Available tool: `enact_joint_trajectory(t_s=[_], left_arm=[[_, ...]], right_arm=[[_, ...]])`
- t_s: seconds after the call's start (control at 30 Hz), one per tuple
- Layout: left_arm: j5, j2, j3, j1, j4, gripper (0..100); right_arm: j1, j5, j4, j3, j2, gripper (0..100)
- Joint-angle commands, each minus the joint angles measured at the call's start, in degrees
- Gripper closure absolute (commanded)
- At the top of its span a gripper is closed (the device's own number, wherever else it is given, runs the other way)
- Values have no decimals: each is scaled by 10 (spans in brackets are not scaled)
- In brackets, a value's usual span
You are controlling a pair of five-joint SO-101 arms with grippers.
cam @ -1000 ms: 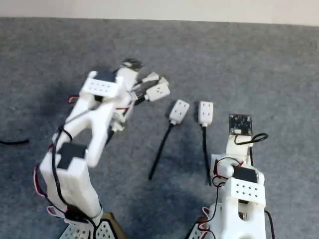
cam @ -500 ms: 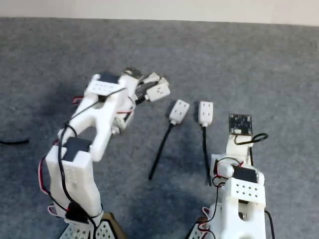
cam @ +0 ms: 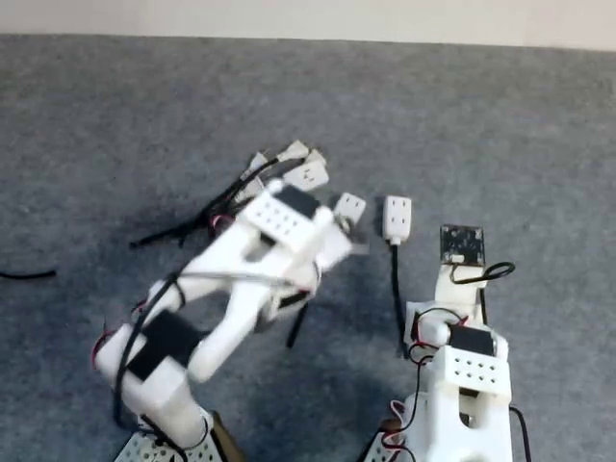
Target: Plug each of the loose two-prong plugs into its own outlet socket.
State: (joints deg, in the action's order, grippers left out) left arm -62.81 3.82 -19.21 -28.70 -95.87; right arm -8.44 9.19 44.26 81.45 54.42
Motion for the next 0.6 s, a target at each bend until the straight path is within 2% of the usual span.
enact_joint_trajectory(t_s=[0.0, 0.13, 0.27, 0.37, 0.47, 0.57], left_arm=[[-95, -129, -129, -8, -18, 996], [-179, -220, -240, -6, -9, 996], [-185, -234, -256, 22, 76, 989], [-172, -233, -256, 53, 121, 895], [-174, -235, -251, 74, 126, 764], [-175, -235, -250, 87, 126, 708]], right_arm=[[5, 25, -10, -7, 13, 727], [6, 25, -11, -9, 13, 727], [6, 25, -11, -6, 13, 727], [6, 25, -11, -6, 13, 727], [6, 25, -11, -6, 13, 727], [6, 25, -11, -6, 13, 727]])
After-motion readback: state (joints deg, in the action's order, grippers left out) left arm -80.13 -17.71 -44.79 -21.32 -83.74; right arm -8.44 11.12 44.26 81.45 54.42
